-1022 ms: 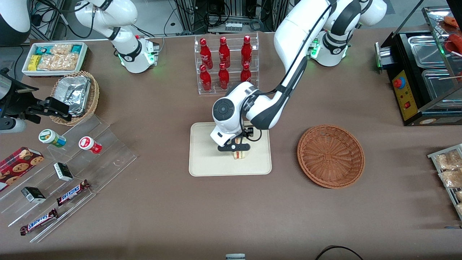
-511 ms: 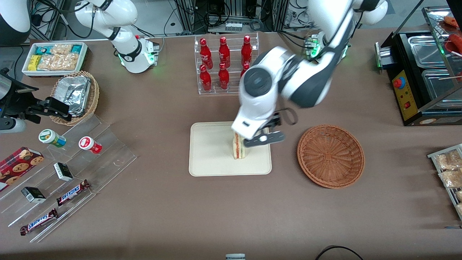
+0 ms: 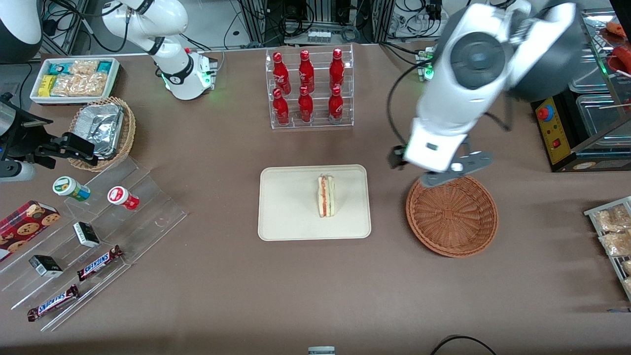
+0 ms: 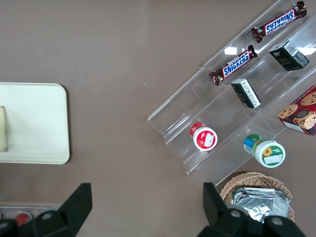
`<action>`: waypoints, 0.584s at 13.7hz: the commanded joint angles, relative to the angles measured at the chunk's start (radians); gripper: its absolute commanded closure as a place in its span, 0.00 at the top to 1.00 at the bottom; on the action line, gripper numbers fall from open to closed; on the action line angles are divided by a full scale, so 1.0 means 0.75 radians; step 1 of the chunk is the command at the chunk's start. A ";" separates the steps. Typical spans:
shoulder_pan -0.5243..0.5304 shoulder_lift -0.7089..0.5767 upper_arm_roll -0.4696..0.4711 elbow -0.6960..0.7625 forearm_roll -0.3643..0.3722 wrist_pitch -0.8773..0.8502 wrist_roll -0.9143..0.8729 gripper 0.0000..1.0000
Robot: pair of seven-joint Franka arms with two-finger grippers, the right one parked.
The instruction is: Place sandwich from basket to tray
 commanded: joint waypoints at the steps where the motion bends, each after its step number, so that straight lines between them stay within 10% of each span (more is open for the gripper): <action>1: 0.099 -0.069 -0.013 -0.047 0.007 -0.048 0.114 0.99; 8: 0.308 -0.163 -0.013 -0.077 0.003 -0.163 0.436 0.99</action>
